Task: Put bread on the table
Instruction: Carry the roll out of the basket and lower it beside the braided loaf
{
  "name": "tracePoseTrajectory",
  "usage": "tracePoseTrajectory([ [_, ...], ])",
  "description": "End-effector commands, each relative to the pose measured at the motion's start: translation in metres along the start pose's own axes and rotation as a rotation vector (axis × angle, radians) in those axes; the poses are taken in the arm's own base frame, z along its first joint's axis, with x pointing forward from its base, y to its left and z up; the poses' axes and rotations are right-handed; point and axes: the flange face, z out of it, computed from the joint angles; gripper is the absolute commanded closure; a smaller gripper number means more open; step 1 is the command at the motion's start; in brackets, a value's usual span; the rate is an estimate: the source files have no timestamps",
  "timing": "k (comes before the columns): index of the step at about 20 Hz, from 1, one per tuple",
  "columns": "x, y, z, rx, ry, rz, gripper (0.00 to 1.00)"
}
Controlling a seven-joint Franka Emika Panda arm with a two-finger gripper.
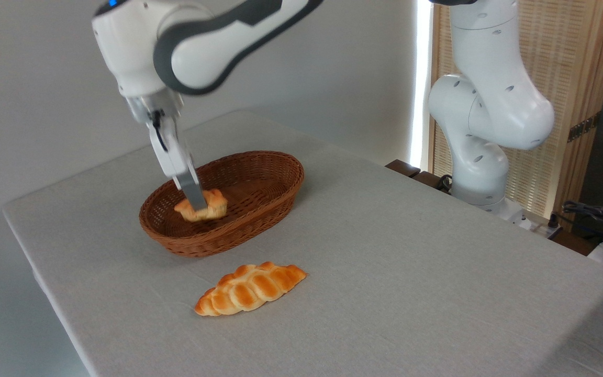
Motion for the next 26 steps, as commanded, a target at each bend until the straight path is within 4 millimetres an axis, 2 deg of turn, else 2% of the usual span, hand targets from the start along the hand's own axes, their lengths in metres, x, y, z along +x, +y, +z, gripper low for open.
tracePoseTrajectory([
  [1,-0.011,-0.002,-0.045,-0.04,0.0,-0.021,1.0],
  [3,-0.029,-0.009,-0.051,-0.063,-0.039,-0.038,1.0],
  [7,-0.074,-0.007,-0.068,-0.096,-0.106,0.01,1.0],
  [9,-0.112,-0.002,-0.073,-0.095,-0.119,0.053,1.0],
  [12,-0.164,0.001,-0.061,-0.133,-0.127,0.152,0.91],
  [14,-0.181,0.005,-0.04,-0.166,-0.138,0.181,0.88],
  [15,-0.188,0.003,-0.028,-0.173,-0.158,0.178,0.82],
  [17,-0.193,-0.001,-0.005,-0.147,-0.217,0.193,0.61],
  [19,-0.196,-0.001,0.015,-0.136,-0.232,0.234,0.5],
  [23,-0.196,-0.002,0.03,-0.136,-0.222,0.295,0.0],
  [26,-0.195,0.0,0.038,-0.153,-0.229,0.3,0.0],
])
